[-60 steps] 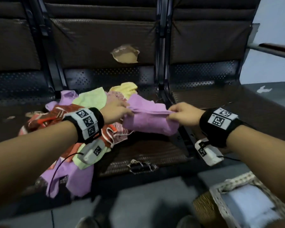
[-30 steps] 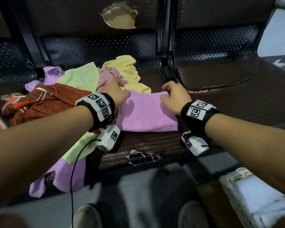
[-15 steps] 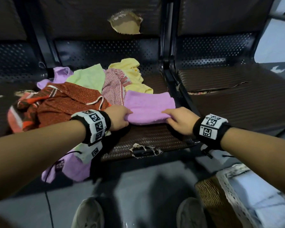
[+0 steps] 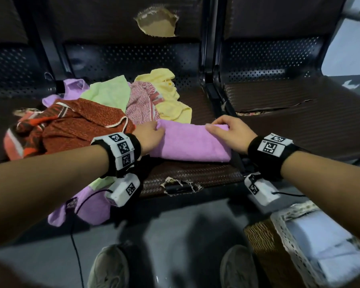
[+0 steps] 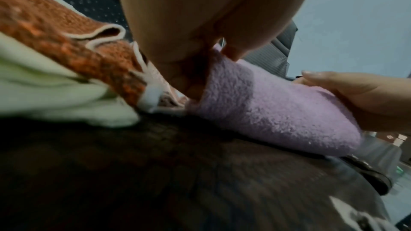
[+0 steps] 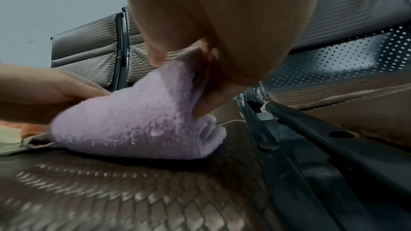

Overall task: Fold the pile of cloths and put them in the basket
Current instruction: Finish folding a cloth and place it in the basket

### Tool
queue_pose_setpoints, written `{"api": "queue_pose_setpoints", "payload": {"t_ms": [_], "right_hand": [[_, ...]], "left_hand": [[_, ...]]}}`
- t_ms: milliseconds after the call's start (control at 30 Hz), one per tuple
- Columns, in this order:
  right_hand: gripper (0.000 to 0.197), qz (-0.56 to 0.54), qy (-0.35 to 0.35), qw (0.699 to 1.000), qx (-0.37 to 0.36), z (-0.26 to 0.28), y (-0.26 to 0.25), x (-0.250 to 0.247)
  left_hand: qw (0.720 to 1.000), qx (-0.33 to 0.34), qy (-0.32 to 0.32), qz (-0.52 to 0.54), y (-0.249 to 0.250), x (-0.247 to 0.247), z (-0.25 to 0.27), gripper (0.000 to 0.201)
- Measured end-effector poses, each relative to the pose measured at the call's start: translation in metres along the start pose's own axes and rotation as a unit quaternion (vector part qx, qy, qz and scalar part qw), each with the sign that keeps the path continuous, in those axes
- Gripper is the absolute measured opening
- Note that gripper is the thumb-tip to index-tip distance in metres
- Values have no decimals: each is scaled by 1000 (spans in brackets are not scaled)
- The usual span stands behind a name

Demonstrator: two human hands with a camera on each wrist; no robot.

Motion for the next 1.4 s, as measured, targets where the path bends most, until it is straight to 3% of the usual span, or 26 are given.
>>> {"api": "queue_pose_setpoints", "payload": {"t_ms": [133, 267, 333, 400, 467, 567, 667, 800, 900, 933, 1033, 1133, 1200, 1233, 1300, 1367, 1400], "right_hand": [[54, 78, -7, 997, -2, -8, -2, 13], [53, 203, 31, 977, -51, -3, -14, 20], [43, 237, 71, 960, -134, 6, -39, 17], [37, 245, 64, 942, -221, 17, -64, 24], [47, 254, -6, 935, -247, 26, -71, 47], [73, 279, -78, 929, -231, 35, -62, 76], [83, 287, -80, 930, -215, 33, -56, 73], [85, 310, -77, 932, -170, 24, -56, 62], [70, 328, -92, 932, -123, 19, -58, 51], [60, 318, -98, 937, -105, 17, -59, 43], [39, 224, -96, 968, -64, 20, -57, 5], [28, -16, -66, 996, -51, 42, -43, -36], [30, -191, -33, 981, -17, 71, -14, -65], [33, -254, -16, 967, 0, 89, 3, -77], [36, -329, 40, 943, 32, 126, 42, -100], [36, -368, 115, 920, 76, 166, 84, -117], [35, -376, 161, 907, 101, 190, 107, -124]], "left_hand": [[997, -61, -11, -42, -16, 6, -11, 34], [995, -91, 29, -29, -28, -1, -14, 32], [996, -33, 86, 0, -15, -14, -9, 34], [990, 91, 108, 14, 15, -22, 1, 35], [984, 173, 50, 8, 37, -13, 11, 43], [981, 139, -111, -83, 26, 23, 18, 74], [967, 112, -151, -169, 10, 35, 17, 86], [970, 115, -90, -194, 20, 23, 6, 57], [983, 125, -40, -129, 41, 7, 0, 26], [986, 132, -32, -94, 51, 3, 0, 18], [987, 158, 2, 22, 93, -5, 2, 19], [967, 166, 52, 185, 131, -14, 5, 27], [941, 160, 55, 293, 164, -3, 11, 45], [929, 139, 19, 342, 183, 16, 16, 51], [894, 105, -141, 413, 229, 82, 40, 50], [862, 83, -295, 404, 266, 154, 80, 50], [857, 66, -341, 380, 278, 188, 102, 49]]}}
Point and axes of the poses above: each hand's wrist, its own z-axis away from the middle knuckle, its own x-axis out of the palm, y = z × x, the point moved 10 cm from there along -z, towards the middle knuckle, and after that the axes turned 9 degrees about z, right-handed, at the moved point
